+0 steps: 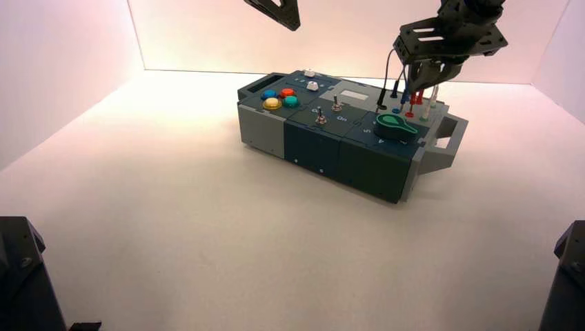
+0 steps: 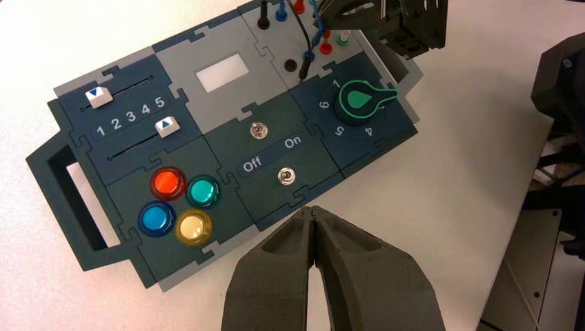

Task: Insert the red wire.

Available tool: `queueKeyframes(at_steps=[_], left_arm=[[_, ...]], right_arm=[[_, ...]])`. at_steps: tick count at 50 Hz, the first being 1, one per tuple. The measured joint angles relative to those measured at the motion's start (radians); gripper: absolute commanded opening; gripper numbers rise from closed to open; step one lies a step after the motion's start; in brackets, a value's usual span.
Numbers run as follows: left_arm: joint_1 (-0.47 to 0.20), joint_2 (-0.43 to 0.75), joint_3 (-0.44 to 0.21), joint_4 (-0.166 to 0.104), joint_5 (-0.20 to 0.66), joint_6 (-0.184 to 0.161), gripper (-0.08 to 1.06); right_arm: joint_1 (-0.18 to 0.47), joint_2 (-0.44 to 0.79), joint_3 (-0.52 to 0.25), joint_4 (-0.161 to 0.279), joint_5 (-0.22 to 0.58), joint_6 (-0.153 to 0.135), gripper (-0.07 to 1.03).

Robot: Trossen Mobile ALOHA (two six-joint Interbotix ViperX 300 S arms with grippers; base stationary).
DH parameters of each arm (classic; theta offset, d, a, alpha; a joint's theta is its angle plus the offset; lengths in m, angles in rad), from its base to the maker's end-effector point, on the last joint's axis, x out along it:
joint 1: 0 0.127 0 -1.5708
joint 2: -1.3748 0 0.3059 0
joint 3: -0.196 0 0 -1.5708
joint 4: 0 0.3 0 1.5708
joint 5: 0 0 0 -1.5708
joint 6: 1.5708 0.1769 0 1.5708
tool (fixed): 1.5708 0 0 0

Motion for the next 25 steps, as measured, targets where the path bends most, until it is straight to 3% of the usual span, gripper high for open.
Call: queueKeyframes(at_steps=[25], left_arm=[[0.0, 0.0, 0.0, 0.0, 0.0, 0.0, -0.03]], right_arm=[[0.0, 0.017, 0.003, 0.0, -0.011, 0.0, -0.02]])
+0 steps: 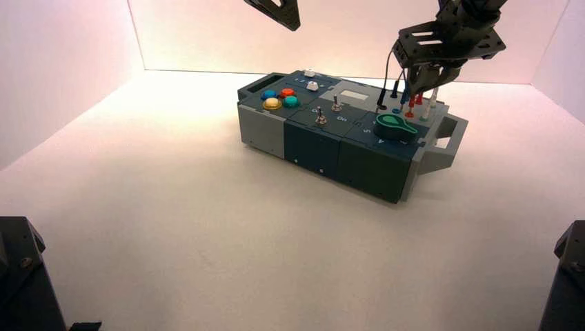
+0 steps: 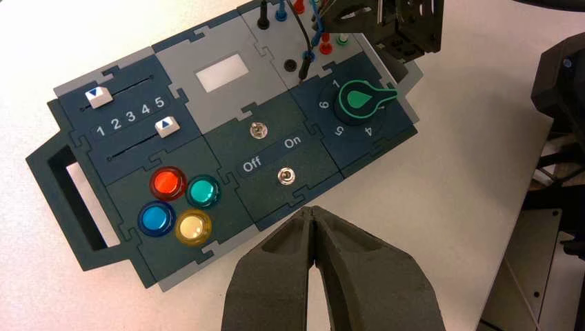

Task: Insert the red wire.

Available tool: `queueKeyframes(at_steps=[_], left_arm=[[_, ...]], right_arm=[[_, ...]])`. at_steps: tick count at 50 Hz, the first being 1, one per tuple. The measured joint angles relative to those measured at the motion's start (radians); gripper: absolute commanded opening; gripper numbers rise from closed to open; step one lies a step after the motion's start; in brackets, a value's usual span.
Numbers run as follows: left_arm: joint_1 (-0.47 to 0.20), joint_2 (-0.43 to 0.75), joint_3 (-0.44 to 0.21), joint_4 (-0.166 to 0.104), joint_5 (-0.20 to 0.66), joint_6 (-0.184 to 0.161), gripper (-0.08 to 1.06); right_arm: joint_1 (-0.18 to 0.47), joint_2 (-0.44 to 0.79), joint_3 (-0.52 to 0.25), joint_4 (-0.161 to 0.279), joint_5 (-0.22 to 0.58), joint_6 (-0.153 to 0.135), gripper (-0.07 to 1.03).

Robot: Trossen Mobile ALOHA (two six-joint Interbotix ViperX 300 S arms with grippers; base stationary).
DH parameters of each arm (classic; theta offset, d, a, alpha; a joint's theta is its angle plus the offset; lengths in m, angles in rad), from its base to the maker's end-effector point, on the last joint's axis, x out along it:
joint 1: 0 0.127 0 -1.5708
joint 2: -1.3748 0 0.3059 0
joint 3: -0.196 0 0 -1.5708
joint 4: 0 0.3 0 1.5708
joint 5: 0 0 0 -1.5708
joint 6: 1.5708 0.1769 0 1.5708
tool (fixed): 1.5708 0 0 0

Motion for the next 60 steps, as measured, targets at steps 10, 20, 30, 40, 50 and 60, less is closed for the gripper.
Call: queueKeyframes(at_steps=[10, 20, 30, 40, 50, 60], left_arm=[[0.0, 0.0, 0.0, 0.0, 0.0, 0.0, -0.03], [0.002, 0.0, 0.0, 0.0, 0.0, 0.0, -0.03], [0.0, 0.002, 0.0, 0.0, 0.0, 0.0, -0.03], [0.0, 0.002, 0.0, 0.0, 0.0, 0.0, -0.03], [0.0, 0.0, 0.0, -0.002, 0.0, 0.0, -0.03], [0.0, 0.0, 0.0, 0.0, 0.0, 0.0, -0.03]], right_arm=[[0.0, 0.008, 0.0, 0.002, -0.009, 0.0, -0.02], [0.0, 0.011, 0.002, 0.002, -0.011, 0.0, -0.02], [0.0, 0.008, 0.009, 0.008, -0.005, 0.0, -0.02], [0.002, 0.003, 0.014, 0.015, 0.029, 0.002, -0.02], [0.003, 0.005, 0.014, 0.017, 0.037, 0.003, -0.02], [0.002, 0.008, 0.014, 0.017, 0.037, 0.003, -0.02]])
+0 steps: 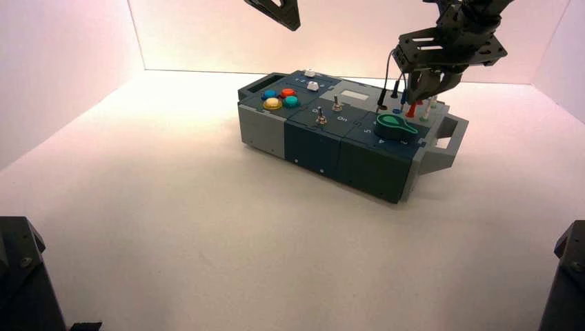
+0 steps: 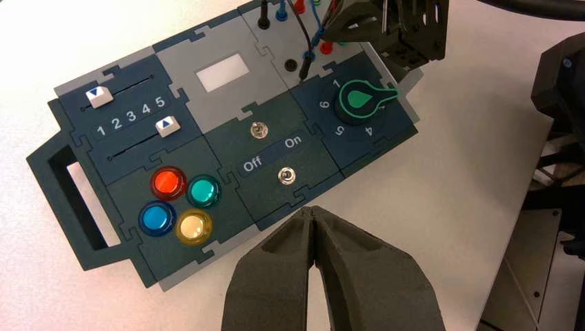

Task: Insert the red wire.

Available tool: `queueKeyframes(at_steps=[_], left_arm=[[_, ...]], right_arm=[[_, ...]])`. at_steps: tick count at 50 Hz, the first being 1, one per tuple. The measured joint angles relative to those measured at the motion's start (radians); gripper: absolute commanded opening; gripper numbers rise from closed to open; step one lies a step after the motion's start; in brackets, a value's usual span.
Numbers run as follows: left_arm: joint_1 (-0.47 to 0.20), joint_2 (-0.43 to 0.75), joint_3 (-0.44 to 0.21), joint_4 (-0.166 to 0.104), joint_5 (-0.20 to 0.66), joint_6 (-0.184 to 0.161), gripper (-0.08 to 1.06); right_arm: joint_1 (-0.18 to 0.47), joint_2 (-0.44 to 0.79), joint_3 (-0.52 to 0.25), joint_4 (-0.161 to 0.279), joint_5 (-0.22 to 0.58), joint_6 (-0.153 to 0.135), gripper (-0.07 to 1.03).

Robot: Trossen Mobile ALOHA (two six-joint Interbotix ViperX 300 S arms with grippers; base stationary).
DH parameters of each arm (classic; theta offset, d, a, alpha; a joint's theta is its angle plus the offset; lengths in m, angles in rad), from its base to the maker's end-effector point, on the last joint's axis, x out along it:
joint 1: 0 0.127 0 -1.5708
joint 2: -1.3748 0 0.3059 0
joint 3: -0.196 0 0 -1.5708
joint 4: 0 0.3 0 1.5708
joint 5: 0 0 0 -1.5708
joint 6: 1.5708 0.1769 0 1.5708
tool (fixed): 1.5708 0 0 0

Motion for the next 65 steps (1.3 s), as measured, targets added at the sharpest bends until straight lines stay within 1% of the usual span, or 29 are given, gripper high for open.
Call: queueKeyframes(at_steps=[10, 22, 29, 32, 37, 38, 39, 40, 42, 44, 45, 51, 56, 61, 62, 63, 65], left_arm=[[0.0, 0.0, 0.0, 0.0, 0.0, 0.0, -0.03], [0.0, -0.002, 0.0, 0.002, 0.0, 0.0, -0.03], [0.0, -0.002, 0.0, 0.0, 0.0, 0.0, -0.03], [0.0, -0.002, 0.0, 0.0, 0.0, 0.0, -0.03], [0.0, -0.005, 0.0, 0.0, 0.0, 0.0, -0.03], [0.0, -0.005, 0.0, 0.0, 0.0, 0.0, -0.03], [0.0, -0.006, 0.0, 0.0, 0.0, 0.0, -0.03], [0.002, -0.008, 0.0, 0.0, 0.0, 0.0, -0.03], [0.0, -0.008, 0.0, 0.0, 0.0, 0.0, -0.03], [0.0, -0.009, 0.0, 0.0, 0.0, 0.0, -0.03], [0.0, -0.011, 0.0, 0.0, 0.0, 0.0, -0.03], [0.0, -0.014, 0.0, 0.0, 0.0, 0.0, -0.03], [0.0, -0.02, 0.0, 0.0, 0.0, 0.0, -0.03], [0.0, -0.028, 0.0, 0.002, 0.0, 0.0, -0.03], [0.0, -0.029, 0.0, 0.0, 0.0, 0.0, -0.03], [0.0, -0.029, 0.0, 0.002, 0.0, 0.0, -0.03], [0.0, -0.031, 0.0, 0.002, -0.002, 0.0, -0.03]], right_arm=[[0.002, 0.009, 0.0, 0.0, -0.002, 0.009, -0.02], [0.002, 0.002, 0.002, 0.0, -0.003, 0.011, -0.02], [0.0, -0.015, 0.008, 0.0, 0.023, 0.011, -0.01], [0.0, -0.02, 0.006, 0.0, 0.038, 0.011, 0.07], [0.0, -0.031, 0.006, 0.0, 0.071, 0.012, 0.3], [0.0, -0.031, 0.006, 0.0, 0.071, 0.012, 0.32], [0.002, -0.035, 0.005, 0.0, 0.078, 0.012, 0.37], [0.002, -0.035, 0.005, 0.0, 0.08, 0.014, 0.39], [0.003, -0.043, 0.002, 0.002, 0.087, 0.018, 0.46], [0.003, -0.046, 0.002, 0.002, 0.091, 0.02, 0.48], [0.003, -0.054, 0.0, 0.003, 0.095, 0.025, 0.52], [0.003, -0.074, -0.008, 0.003, 0.114, 0.026, 0.53], [0.006, -0.1, -0.031, 0.005, 0.158, 0.026, 0.53], [0.009, -0.124, -0.052, 0.008, 0.213, 0.028, 0.53], [0.012, -0.135, -0.064, 0.012, 0.236, 0.028, 0.53], [0.014, -0.137, -0.066, 0.012, 0.239, 0.028, 0.53], [0.021, -0.147, -0.083, 0.017, 0.273, 0.028, 0.53]])
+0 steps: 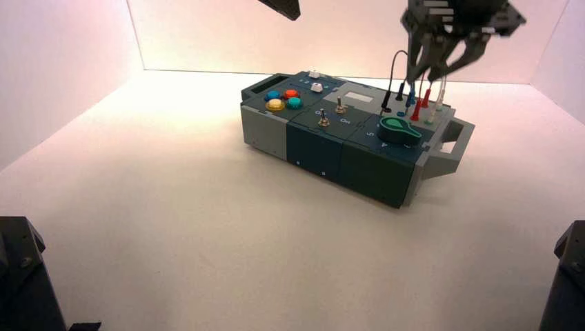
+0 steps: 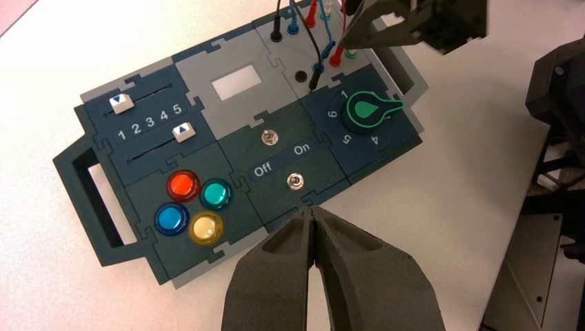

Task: Insert the red wire.

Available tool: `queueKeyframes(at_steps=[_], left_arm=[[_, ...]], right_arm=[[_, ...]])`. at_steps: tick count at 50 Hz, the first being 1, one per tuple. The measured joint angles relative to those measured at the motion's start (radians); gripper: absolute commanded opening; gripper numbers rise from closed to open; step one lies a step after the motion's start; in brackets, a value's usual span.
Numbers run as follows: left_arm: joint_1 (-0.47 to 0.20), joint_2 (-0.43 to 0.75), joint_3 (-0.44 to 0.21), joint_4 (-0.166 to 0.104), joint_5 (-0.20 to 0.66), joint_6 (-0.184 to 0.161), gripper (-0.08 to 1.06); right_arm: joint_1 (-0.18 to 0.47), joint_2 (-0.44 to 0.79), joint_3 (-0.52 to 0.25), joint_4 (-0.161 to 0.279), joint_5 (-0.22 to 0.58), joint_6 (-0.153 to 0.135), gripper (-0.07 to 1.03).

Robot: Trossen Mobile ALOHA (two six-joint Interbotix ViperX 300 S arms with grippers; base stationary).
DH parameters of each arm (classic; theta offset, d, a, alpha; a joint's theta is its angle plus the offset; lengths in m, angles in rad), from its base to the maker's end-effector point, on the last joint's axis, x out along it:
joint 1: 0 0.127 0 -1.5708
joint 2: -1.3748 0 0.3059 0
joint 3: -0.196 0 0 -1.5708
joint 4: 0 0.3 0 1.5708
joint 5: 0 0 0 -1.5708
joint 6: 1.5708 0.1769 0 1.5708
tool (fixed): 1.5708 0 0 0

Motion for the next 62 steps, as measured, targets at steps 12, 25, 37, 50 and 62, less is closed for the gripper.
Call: queueKeyframes(at_steps=[12, 25, 37, 50, 62], left_arm=[[0.002, 0.0, 0.0, 0.0, 0.002, 0.0, -0.03], [0.002, -0.003, 0.0, -0.002, 0.0, 0.0, -0.03], [0.002, -0.011, 0.0, 0.0, 0.0, 0.0, -0.03], [0.002, -0.011, 0.0, 0.0, 0.0, 0.0, -0.03], [0.002, -0.011, 0.0, -0.002, -0.002, 0.0, -0.03]], right_arm=[[0.021, -0.044, -0.06, 0.0, 0.112, -0.003, 0.53], [0.028, -0.074, -0.058, -0.008, 0.132, -0.034, 0.53], [0.029, -0.092, -0.034, -0.014, 0.124, -0.046, 0.53], [0.028, -0.11, -0.031, -0.034, 0.095, -0.046, 0.53], [0.029, -0.137, -0.029, -0.037, 0.097, -0.046, 0.53]])
